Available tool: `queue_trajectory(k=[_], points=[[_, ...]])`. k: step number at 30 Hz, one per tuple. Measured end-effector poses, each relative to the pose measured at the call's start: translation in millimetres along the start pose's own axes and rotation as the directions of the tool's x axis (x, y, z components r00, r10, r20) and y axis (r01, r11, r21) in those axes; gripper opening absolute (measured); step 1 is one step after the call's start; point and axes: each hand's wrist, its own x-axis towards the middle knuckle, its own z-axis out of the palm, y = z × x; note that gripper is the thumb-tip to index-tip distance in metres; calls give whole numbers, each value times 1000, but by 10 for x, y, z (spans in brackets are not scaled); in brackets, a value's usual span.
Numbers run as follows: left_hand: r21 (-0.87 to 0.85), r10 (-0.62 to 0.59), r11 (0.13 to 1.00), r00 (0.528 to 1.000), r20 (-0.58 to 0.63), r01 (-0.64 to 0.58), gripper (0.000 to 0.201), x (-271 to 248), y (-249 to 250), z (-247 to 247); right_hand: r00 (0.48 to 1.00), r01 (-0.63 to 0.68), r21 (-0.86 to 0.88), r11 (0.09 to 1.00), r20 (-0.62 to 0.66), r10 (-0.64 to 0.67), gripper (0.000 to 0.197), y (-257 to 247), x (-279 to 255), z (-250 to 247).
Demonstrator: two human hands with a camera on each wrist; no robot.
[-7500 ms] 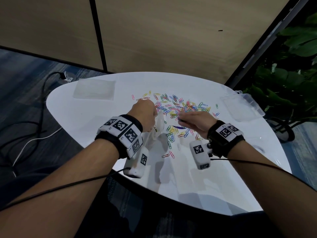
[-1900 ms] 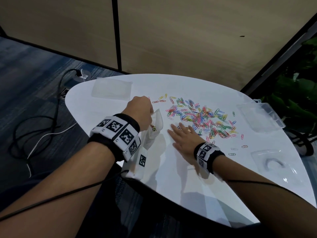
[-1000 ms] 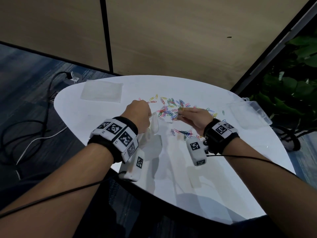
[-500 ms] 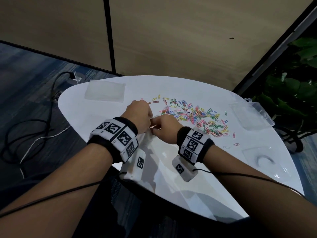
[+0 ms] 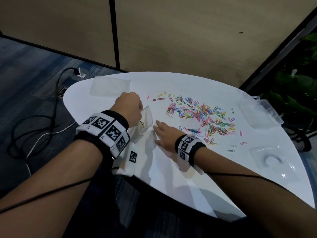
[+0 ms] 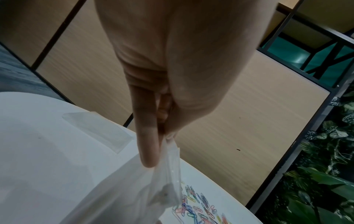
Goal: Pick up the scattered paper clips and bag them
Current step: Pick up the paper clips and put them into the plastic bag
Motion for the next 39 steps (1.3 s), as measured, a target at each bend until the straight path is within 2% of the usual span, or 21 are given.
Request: queue_trajectory(k=[5, 7, 10, 12, 13, 14, 17, 18, 20, 21, 23, 25, 26, 27, 29, 31, 32, 33, 34, 36, 39], points=[[3, 11, 1000, 1000, 18, -11, 29, -23, 159, 45, 996, -82, -109, 991, 18, 85, 66, 583, -542, 253], [13, 15, 1000, 999, 37, -15, 28, -44, 233, 77, 985, -168, -153, 974, 16, 173, 64, 834, -768, 287], [37, 29, 999, 998, 49, -31, 28, -83, 326, 133, 943, -317, -124, 940, 63, 327, 64, 1182, -940, 451], [44, 30, 999, 998, 60, -32, 27, -83, 374, 169, 934, -337, -164, 927, 68, 351, 72, 1319, -954, 538], [43, 31, 999, 997, 67, -34, 26, -80, 404, 182, 930, -357, -120, 926, 49, 364, 75, 1350, -952, 536], [43, 34, 998, 997, 74, -37, 26, -76, 432, 194, 928, -372, -57, 926, 16, 373, 71, 1372, -931, 529], [51, 57, 997, 994, 89, -62, 26, -67, 516, 232, 937, -325, -5, 946, -140, 321, 30, 1296, -855, 433], [51, 64, 996, 994, 93, -69, 26, -66, 555, 249, 932, -322, -7, 947, -178, 315, 23, 1299, -829, 443], [45, 83, 995, 991, 104, -88, 28, -72, 628, 290, 902, -366, 64, 928, -220, 371, 20, 1303, -798, 431], [44, 94, 994, 990, 109, -99, 29, -77, 666, 313, 875, -401, 163, 901, -221, 430, 20, 1307, -799, 389], [40, 107, 993, 987, 118, -112, 30, -79, 732, 360, 799, -467, 391, 793, -198, 568, 16, 1336, -818, 274], [46, 122, 991, 985, 119, -128, 28, -69, 792, 407, 712, -498, 644, 581, -79, 697, 10, 1418, -867, 169], [50, 133, 989, 984, 123, -140, 26, -62, 819, 429, 690, -481, 748, 457, 2, 723, 13, 1480, -883, 153], [55, 140, 988, 982, 128, -148, 23, -59, 847, 446, 695, -452, 830, 328, 97, 713, 19, 1522, -915, 121], [60, 153, 985, 978, 144, -163, 21, -53, 916, 480, 710, -351, 930, 108, 190, 678, 33, 1576, -960, 62], [65, 156, 984, 975, 157, -168, 20, -51, 992, 514, 728, -145, 977, -159, 214, 651, 30, 1501, -992, -92], [63, 157, 984, 975, 160, -169, 16, -52, 1029, 533, 763, -34, 959, -282, 207, 612, 26, 1424, -1004, -187], [63, 155, 984, 974, 163, -167, 15, -62, 1069, 548, 801, 28, 935, -353, 191, 568, 25, 1338, -1016, -281], [65, 154, 984, 974, 164, -167, 18, -63, 1101, 577, 839, 67, 914, -400, 166, 519, 25, 1216, -1035, -383], [59, 151, 985, 976, 156, -162, 28, -71, 1154, 639, 890, 70, 910, -409, 128, 438, 26, 969, -1074, -519], [2, 147, 989, 978, 147, -149, 21, -78, 1206, 706, 898, 55, 958, -281, 75, 433, 24, 695, -1075, -540]])
